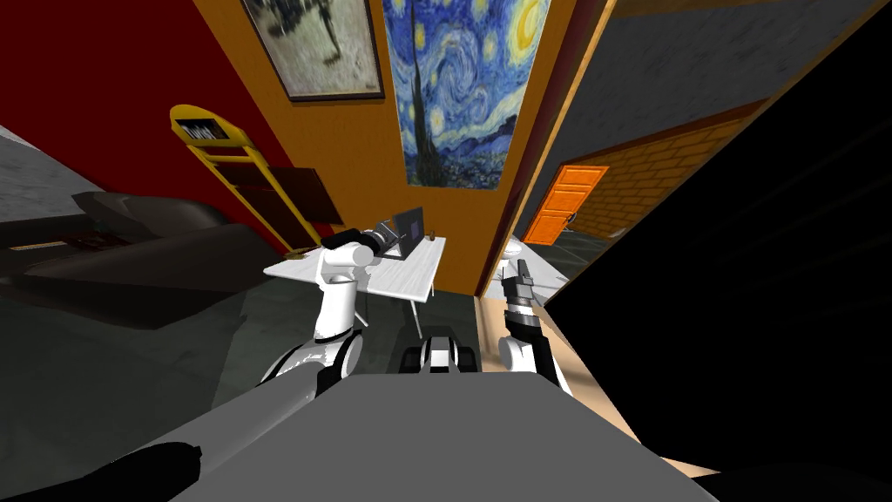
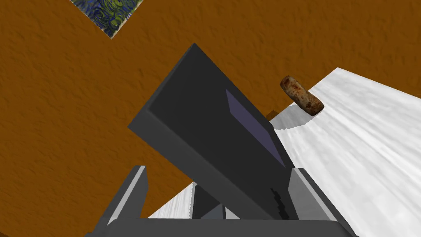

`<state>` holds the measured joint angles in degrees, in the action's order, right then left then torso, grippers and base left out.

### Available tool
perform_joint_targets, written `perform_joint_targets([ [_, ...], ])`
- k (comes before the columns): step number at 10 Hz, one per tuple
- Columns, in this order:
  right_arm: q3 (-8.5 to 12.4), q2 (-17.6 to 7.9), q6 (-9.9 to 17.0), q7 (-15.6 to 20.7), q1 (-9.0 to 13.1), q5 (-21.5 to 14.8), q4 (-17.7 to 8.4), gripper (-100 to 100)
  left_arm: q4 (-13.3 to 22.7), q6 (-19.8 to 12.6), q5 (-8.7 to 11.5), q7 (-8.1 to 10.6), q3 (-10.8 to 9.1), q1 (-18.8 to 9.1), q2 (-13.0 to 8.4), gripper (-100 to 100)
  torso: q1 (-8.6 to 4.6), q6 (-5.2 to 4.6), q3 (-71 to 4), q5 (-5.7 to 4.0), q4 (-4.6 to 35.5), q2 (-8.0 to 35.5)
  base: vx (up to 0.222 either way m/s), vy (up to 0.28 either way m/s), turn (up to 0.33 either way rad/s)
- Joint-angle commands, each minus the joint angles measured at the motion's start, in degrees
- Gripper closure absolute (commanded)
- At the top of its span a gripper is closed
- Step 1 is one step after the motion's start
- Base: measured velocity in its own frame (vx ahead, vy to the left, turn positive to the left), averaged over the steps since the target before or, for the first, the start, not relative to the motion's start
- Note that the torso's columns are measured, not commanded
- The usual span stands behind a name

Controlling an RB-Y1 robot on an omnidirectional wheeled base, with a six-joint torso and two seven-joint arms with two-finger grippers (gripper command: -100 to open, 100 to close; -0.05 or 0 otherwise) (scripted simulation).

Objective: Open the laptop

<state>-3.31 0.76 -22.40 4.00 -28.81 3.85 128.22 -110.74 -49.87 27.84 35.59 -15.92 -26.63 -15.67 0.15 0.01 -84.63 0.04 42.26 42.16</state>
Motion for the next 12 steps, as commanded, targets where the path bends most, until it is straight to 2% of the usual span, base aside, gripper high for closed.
perform_joint_targets([
  [1,0.0,0.0,0.0,0.0,0.0,0.0,0.0,0,0.0,-0.2,0.0,0.06,-0.03,-0.1,0.0,100,-0.03,0.0,0.0,-0.01,0.0,0.1,0.008,-0.003,0.001],
  [2,0.0,0.0,0.0,0.0,0.0,0.0,0.0,0,-0.2,-0.9,1.2,2.35,-1.28,-0.1,1.1,100,-0.07,0.0,0.1,-0.02,0.1,0.2,0.027,0.025,0.026],
  [10,0.0,0.0,0.0,0.0,0.0,0.0,0.0,0,-1.0,-3.9,5.8,11.53,-6.3,-0.1,5.6,100,-0.01,0.11,0.0,0.03,0.0,0.1,0.03,0.053,0.045],
  [11,0.0,0.0,0.0,0.0,0.0,0.0,0.0,0,-1.0,-3.6,5.6,10.69,-5.75,-0.2,5.3,100,0.07,0.16,0.0,0.06,-0.1,0.0,0.01,0.015,0.003],
  [12,0.0,0.0,0.0,0.0,0.0,0.0,0.0,0,-0.6,-3.5,6.8,12.78,-7.05,0.4,6.9,100,-0.01,0.09,0.0,0.04,-0.1,0.0,0.014,0.036,-0.015],
])
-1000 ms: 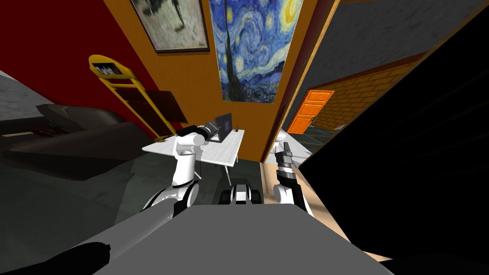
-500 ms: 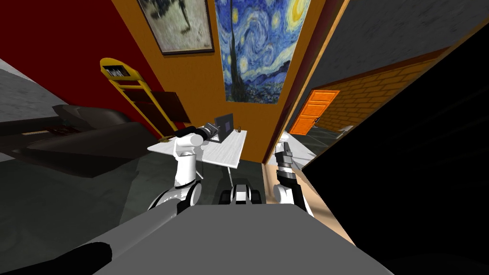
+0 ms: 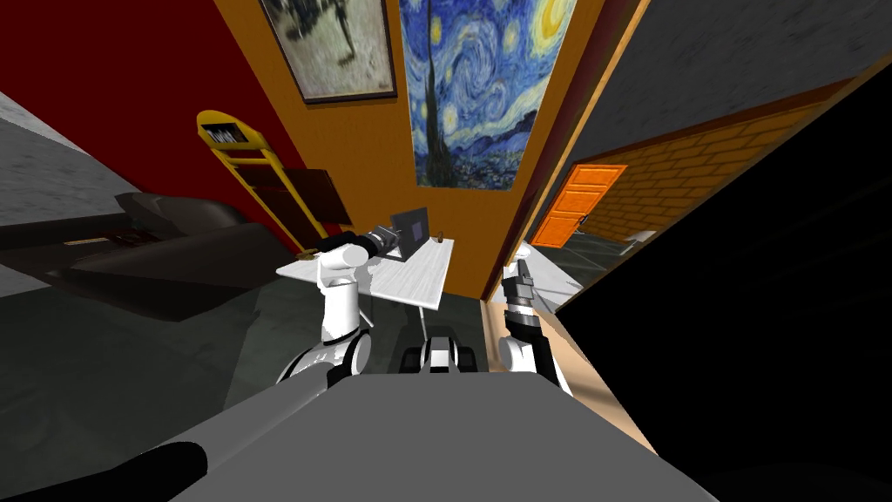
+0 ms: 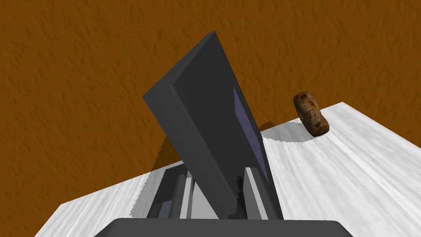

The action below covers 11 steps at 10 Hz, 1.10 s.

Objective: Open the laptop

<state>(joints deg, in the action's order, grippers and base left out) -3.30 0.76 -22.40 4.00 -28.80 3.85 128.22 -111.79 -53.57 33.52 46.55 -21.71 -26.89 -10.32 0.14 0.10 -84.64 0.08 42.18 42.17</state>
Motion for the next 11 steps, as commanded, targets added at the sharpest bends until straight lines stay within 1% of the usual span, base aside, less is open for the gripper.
perform_joint_targets([
  [1,0.0,0.0,0.0,0.0,0.0,0.0,0.0,0,0.7,0.3,1.6,2.72,-1.88,1.0,2.4,100,0.1,0.05,0.0,0.04,0.0,0.0,0.032,0.068,-0.005],
  [5,0.0,0.0,0.0,0.0,0.0,0.0,0.0,0,1.7,0.7,3.8,6.35,-4.4,2.2,5.5,100,0.41,0.2,-0.2,0.24,-0.3,-0.3,0.026,0.063,-0.001],
  [6,0.0,0.0,0.0,0.0,0.0,0.0,0.0,0,2.2,0.9,4.9,8.16,-5.65,2.9,7.1,100,0.48,0.23,-0.2,0.27,-0.3,-0.3,0.031,0.075,0.006],
  [7,0.0,0.0,0.0,0.0,0.0,0.0,0.0,0,2.4,1.0,5.4,9.07,-6.28,3.2,7.8,100,0.6,0.26,-0.2,0.34,-0.5,-0.4,0.035,0.084,0.007],
  [8,0.0,0.0,0.0,0.0,0.0,0.0,0.0,0,2.4,1.6,5.7,8.08,-5.66,1.7,6.9,100,0.67,0.31,-0.2,0.42,-0.6,-0.4,0.009,0.028,-0.013],
  [9,0.0,0.0,0.0,0.0,0.0,0.0,0.0,0,3.8,2.7,7.7,9.63,-6.56,2.8,8.2,100,0.35,0.14,-0.2,0.23,-0.4,-0.4,0.014,0.037,-0.004],
  [11,0.0,0.0,0.0,0.0,0.0,0.0,0.0,0,5.4,3.6,9.4,10.93,-7.44,4.0,9.4,100,0.14,0.02,-0.2,0.23,-0.6,-0.4,0.031,0.053,0.0],
])
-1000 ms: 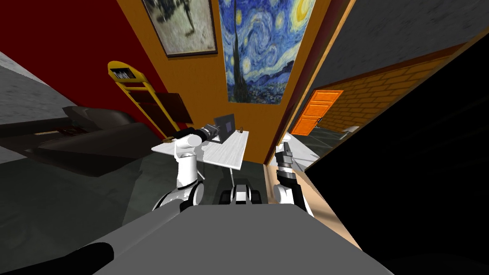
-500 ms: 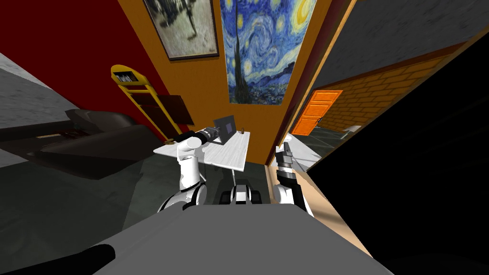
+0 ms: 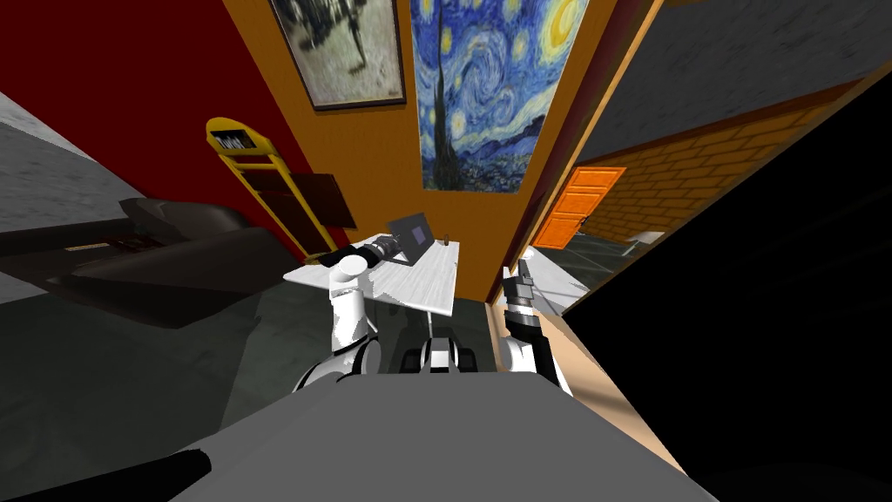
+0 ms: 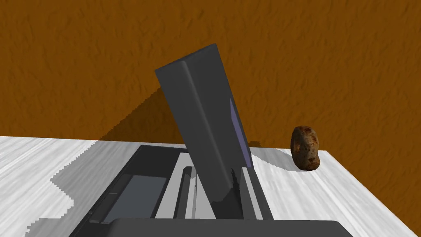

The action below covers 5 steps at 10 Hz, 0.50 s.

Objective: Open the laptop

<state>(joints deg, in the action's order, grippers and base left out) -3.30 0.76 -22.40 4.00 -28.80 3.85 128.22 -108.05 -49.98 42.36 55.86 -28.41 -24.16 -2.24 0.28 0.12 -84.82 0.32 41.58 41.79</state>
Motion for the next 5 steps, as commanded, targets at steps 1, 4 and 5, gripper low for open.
perform_joint_targets([
  [1,0.0,0.0,0.0,0.0,0.0,0.0,0.0,0,2.4,0.4,1.5,2.27,-1.18,1.8,1.9,100,0.01,-0.05,0.0,0.01,0.0,-0.1,0.023,0.052,0.012],
  [4,0.0,0.0,0.0,0.0,0.0,0.0,0.0,0,3.9,1.3,3.3,3.57,-2.05,3.0,3.1,100,-0.28,-0.26,0.0,-0.06,0.0,0.0,0.012,0.035,0.007],
  [5,0.0,0.0,0.0,0.0,0.0,0.0,0.0,0,3.9,1.3,3.3,3.57,-2.05,3.0,3.1,100,-0.3,-0.26,0.0,-0.06,-0.1,0.0,0.009,0.027,0.006],
])
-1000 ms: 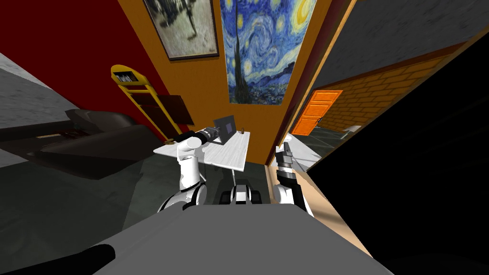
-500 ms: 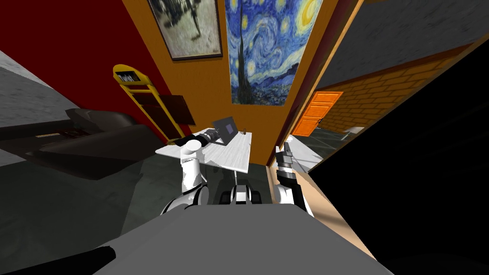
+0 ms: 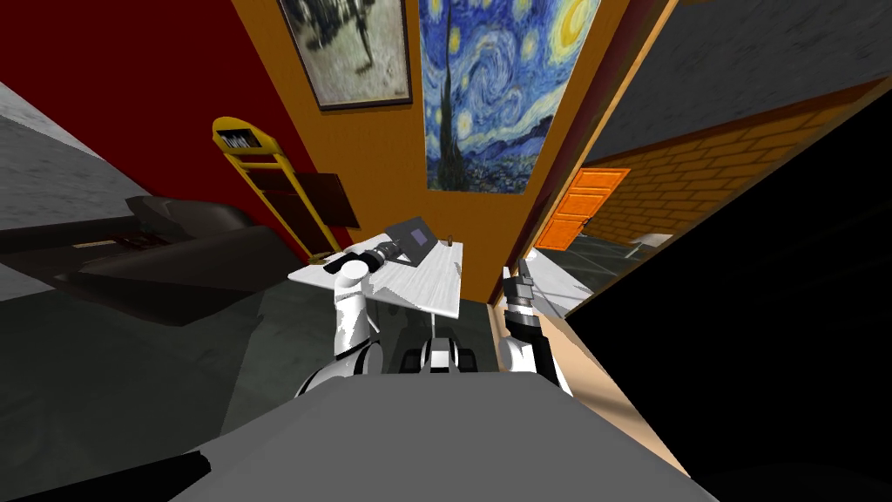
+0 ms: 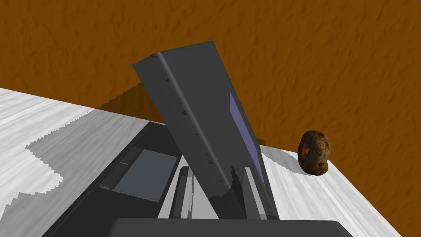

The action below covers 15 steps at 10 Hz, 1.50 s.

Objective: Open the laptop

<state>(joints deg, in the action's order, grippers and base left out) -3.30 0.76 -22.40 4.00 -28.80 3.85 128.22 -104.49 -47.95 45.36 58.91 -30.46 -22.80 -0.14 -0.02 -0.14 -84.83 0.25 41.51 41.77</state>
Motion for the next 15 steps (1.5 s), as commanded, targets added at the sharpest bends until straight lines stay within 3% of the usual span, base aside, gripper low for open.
perform_joint_targets([
  [1,0.0,0.0,0.0,0.0,0.0,0.0,0.0,0,1.9,0.2,2.0,1.83,-0.88,2.8,2.2,100,-0.11,-0.05,0.0,-0.06,0.1,0.1,0.023,0.045,0.003],
  [3,0.0,0.0,0.0,0.0,0.0,0.0,0.0,0,2.6,0.6,2.9,2.48,-1.31,3.4,2.8,100,-0.07,-0.13,0.0,-0.05,0.1,0.0,0.017,0.048,0.002],
  [4,0.0,0.0,0.0,0.0,0.0,0.0,0.0,0,1.8,1.3,1.9,2.94,-1.25,2.2,2.5,100,-0.2,-0.1,0.0,-0.11,0.1,0.1,-0.005,0.015,0.012],
  [6,0.0,0.0,0.0,0.0,0.0,0.0,0.0,0,3.9,2.6,5.6,3.66,-1.82,3.7,2.6,100,-0.31,-0.05,0.2,-0.37,0.5,0.3,-0.001,0.015,-0.033],
  [7,0.0,0.0,0.0,0.0,0.0,0.0,0.0,0,1.5,0.3,4.1,5.68,-2.55,2.5,1.7,-100,-0.28,-0.11,0.1,-0.31,0.5,0.3,0.012,-0.013,0.029],
  [14,0.0,0.0,0.0,0.0,0.0,0.0,0.0,0,-3.8,-7.1,2.8,12.42,-5.08,0.8,-1.6,-100,-0.03,0.16,0.4,-0.33,0.9,0.8,0.032,-0.039,0.034],
  [15,0.0,0.0,0.0,0.0,0.0,0.0,0.0,0,-3.7,-6.6,2.9,11.89,-4.86,1.3,-1.1,-100,-0.04,0.17,0.4,-0.34,0.9,0.7,0.011,-0.012,0.013],
])
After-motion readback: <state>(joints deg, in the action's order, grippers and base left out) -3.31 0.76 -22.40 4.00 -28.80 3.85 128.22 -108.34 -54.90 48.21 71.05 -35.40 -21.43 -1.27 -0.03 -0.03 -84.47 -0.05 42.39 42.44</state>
